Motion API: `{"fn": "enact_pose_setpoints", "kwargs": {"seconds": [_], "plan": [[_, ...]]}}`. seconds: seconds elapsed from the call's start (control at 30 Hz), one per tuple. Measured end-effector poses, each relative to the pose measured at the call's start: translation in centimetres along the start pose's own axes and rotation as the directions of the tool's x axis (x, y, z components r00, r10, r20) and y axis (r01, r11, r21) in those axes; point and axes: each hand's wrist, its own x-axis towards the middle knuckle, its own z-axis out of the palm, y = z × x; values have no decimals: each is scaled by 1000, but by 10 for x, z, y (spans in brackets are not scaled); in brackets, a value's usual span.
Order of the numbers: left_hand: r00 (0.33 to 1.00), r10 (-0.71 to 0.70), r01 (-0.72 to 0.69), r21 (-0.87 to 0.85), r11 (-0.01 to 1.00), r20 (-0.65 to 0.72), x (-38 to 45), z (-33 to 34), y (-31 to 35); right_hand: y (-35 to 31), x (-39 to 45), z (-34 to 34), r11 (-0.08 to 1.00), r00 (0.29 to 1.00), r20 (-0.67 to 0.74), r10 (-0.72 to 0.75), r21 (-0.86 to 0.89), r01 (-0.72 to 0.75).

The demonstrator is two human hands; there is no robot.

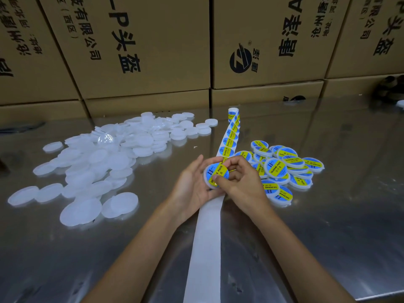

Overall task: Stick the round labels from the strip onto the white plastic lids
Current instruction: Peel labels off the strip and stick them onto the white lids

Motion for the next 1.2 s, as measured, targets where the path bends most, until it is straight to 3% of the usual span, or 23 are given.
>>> {"fn": "enact_pose_setpoints", "kwargs": {"seconds": [0.33, 0.5, 0.6, 0.7, 1.2], "plan": [[1000, 29, -29, 11, 1000, 8, 1, 3, -2, 6, -1, 2, 982, 997, -32, -76, -174, 70], [999, 51, -51, -10, 999, 12, 1, -1, -1, 9, -1, 1, 920, 984, -92, -152, -376, 107], [997, 66, -64, -74, 995, 25, 1, -3, 2, 7, -1, -1, 943, 984, -133, -118, -324, 69], [997, 63, -57, -118, 991, 53, 0, -3, 3, 5, -5, 2, 921, 987, -95, -130, -382, 84], [998, -6, 8, -27, 1000, 65, -4, 2, 3, 8, 3, -6, 911, 945, -204, -257, -378, 166]]}}
